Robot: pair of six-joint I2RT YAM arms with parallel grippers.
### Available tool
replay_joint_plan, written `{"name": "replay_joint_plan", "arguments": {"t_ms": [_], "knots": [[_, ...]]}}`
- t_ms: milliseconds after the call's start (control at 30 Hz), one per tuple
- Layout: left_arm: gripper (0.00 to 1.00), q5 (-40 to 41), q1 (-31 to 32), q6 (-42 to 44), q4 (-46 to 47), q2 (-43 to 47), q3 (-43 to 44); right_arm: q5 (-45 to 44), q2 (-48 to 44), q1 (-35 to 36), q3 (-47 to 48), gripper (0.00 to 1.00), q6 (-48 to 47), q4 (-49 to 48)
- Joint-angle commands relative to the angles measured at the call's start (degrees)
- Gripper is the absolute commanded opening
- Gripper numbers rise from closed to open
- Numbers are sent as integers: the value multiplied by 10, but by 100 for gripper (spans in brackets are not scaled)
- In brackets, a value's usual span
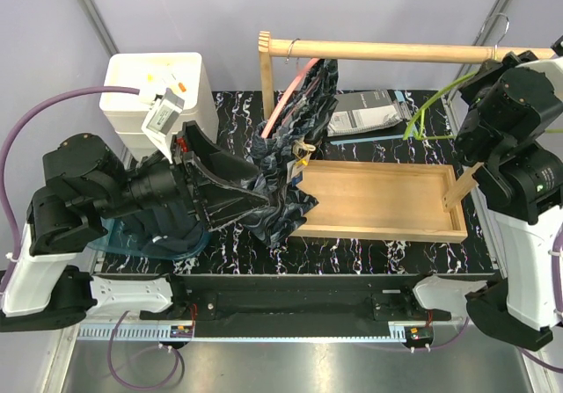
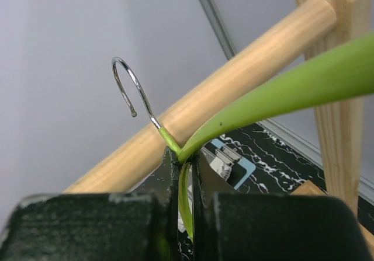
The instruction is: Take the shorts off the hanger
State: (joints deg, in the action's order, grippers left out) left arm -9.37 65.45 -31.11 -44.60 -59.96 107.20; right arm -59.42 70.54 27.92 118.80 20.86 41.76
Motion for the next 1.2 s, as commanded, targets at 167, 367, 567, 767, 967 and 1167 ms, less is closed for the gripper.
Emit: {"name": "replay_joint_plan", "arguments": {"t_ms": [167, 367, 567, 767, 967, 1167], "knots": [[91, 15, 1, -8, 0, 5, -5, -16, -87, -30, -132, 0, 30, -18], [91, 30, 1, -10, -2, 0, 1, 31, -129, -30, -189, 14, 45, -19], [91, 108, 1, -12, -36, 2, 19, 90, -157, -30, -170, 52, 126, 70], [92, 179, 1, 0, -65, 5, 27, 184, -162, -30, -121, 65, 197, 172], [94, 235, 1, 35, -92, -12, 51, 315, -157, -30, -90, 76, 266, 276], [95, 261, 0, 51, -139, -59, 106, 502, -166, -30, -92, 97, 237, 287]]}}
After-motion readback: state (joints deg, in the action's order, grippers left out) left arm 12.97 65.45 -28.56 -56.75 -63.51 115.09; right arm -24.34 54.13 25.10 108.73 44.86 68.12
